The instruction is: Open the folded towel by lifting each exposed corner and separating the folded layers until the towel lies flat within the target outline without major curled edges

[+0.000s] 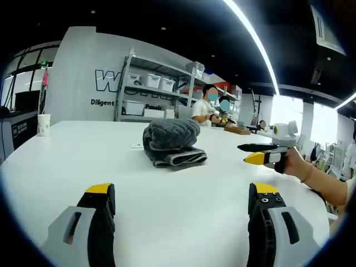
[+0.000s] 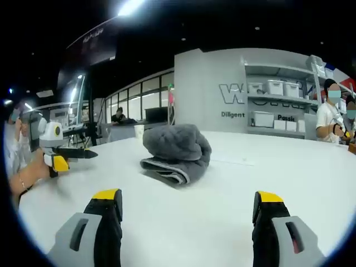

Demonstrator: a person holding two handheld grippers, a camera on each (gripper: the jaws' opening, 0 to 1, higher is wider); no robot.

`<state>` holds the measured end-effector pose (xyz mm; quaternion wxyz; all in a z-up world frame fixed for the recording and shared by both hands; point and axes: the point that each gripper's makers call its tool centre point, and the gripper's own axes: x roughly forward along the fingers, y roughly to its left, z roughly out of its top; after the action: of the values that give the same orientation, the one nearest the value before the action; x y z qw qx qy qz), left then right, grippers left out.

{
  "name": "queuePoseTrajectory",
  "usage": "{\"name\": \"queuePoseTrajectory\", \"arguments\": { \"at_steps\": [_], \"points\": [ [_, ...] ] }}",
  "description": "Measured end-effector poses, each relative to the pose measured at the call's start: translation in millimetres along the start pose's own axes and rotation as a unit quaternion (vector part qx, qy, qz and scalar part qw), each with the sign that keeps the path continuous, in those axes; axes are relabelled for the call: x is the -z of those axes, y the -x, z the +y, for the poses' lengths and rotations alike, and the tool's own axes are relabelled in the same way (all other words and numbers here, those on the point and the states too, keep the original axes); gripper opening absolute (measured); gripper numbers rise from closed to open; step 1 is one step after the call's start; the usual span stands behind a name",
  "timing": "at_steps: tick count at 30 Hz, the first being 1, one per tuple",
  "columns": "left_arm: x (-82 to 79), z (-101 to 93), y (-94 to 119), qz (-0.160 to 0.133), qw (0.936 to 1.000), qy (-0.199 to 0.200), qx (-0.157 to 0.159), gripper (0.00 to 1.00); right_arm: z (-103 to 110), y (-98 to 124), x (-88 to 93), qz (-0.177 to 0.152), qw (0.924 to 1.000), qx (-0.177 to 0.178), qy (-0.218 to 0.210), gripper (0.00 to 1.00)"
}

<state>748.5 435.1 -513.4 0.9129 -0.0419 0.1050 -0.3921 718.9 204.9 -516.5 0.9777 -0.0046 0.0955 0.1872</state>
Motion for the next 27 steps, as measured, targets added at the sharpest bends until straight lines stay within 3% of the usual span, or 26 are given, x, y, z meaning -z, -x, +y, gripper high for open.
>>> {"name": "queuePoseTrajectory", "arguments": {
  "at_steps": [10,27],
  "points": [
    [0.1,-0.9,-0.1,0.001,1.0000,-0.001,0.001,0.98,6.0,3.2,2.5,0.004,1.0000,-0.002,0.007,0.97],
    [-0.9,2.3,-0.6,0.000,1.0000,0.003,-0.001,0.98,-1.6,-3.0,2.3,0.009,0.9999,-0.001,0.010,0.96]
  ]
}}
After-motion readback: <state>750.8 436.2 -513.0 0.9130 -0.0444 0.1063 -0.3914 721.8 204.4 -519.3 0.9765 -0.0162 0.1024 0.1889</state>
